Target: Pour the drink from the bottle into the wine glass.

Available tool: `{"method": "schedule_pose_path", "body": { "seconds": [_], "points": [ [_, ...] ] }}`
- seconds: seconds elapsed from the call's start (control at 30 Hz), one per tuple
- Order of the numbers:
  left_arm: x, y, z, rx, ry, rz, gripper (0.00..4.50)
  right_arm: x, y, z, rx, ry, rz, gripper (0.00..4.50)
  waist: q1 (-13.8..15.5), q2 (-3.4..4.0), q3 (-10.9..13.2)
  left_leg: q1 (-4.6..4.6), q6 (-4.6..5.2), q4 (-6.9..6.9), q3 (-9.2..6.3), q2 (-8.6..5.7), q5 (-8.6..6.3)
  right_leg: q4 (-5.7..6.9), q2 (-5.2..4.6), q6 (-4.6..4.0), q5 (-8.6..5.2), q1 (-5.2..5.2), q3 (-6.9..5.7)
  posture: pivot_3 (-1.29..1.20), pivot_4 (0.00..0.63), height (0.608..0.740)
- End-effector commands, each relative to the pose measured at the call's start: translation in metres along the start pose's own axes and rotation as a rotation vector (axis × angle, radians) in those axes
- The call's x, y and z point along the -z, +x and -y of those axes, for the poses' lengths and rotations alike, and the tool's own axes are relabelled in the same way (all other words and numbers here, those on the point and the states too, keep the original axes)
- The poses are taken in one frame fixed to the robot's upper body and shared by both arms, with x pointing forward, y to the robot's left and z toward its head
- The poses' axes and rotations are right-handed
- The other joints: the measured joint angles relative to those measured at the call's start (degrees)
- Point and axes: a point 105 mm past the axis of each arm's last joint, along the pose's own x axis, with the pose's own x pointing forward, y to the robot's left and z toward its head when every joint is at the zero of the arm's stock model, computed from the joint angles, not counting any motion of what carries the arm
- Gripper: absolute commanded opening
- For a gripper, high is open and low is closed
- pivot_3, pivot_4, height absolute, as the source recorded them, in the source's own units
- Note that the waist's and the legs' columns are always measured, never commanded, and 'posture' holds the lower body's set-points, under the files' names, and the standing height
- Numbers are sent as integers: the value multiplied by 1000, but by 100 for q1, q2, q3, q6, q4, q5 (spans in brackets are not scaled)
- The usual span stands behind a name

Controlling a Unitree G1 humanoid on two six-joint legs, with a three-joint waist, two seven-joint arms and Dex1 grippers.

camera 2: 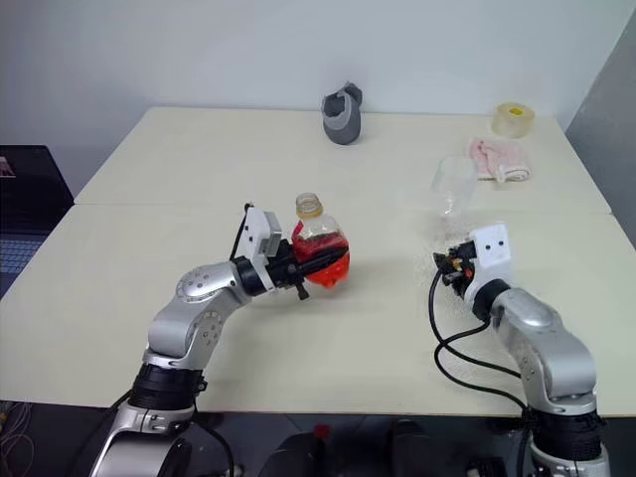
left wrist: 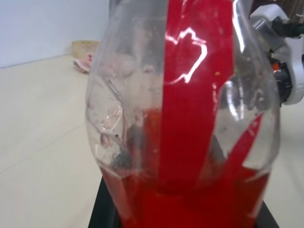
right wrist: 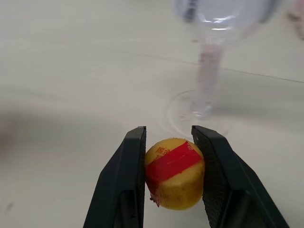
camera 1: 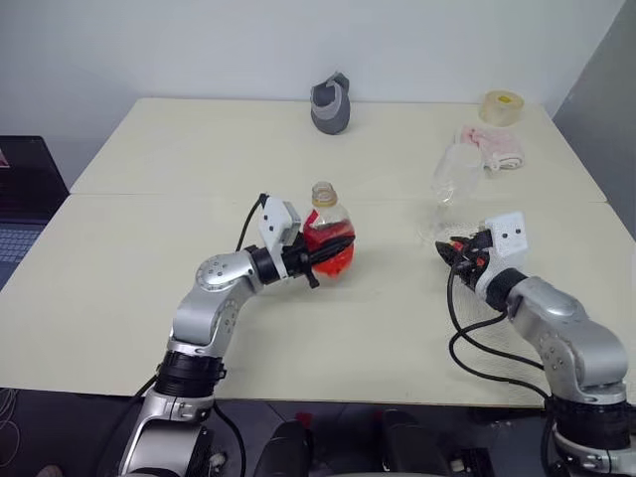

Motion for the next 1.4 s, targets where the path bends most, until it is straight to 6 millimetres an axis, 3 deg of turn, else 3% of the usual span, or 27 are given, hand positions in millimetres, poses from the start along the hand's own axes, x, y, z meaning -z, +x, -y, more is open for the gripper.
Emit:
{"method": "schedule_pose_path", "body": {
  "seconds": [0.03,0.2,0.4,0.73,0.97,1.07,1.27,1.4],
  "points": [
    [-21,8,0,15,50,61,928,5,2,17,139,5,47,1277,-1,0,0,1,0,0,1,-1,1,0,0,0,0,0,0,0,150,740],
    [-21,8,0,20,51,60,928,21,4,27,244,76,24,1277,-22,2,-1,15,-1,-8,13,3,1,4,1,0,0,0,11,0,150,740],
    [-22,7,-2,15,54,59,927,25,7,28,251,134,32,1277,-23,2,-1,19,0,-8,17,3,1,4,2,0,0,3,13,0,150,740],
    [-22,8,-1,6,53,65,927,17,4,31,217,111,33,4385,-25,2,-1,21,1,-8,20,2,0,4,2,0,0,5,15,0,150,740],
    [-19,0,-9,-40,49,55,927,-9,-13,23,134,-8,58,4500,-25,3,-1,21,5,-8,18,2,-2,4,2,0,0,5,14,0,150,740],
    [-14,-7,-16,-98,40,48,927,-23,-24,9,13,-52,80,4500,-22,3,-1,21,6,-7,18,2,-3,3,2,0,0,6,16,0,150,740],
    [-17,-22,-48,-309,53,68,927,-38,-51,-57,-500,-143,89,4500,-24,2,-1,24,17,-5,14,4,-8,1,3,0,0,12,12,0,150,740],
    [-23,-38,-82,-490,98,84,927,-48,-47,-82,-685,-127,138,4500,-18,-3,-2,29,18,-3,14,1,-9,-1,3,1,0,20,8,0,150,740]
  ]
}}
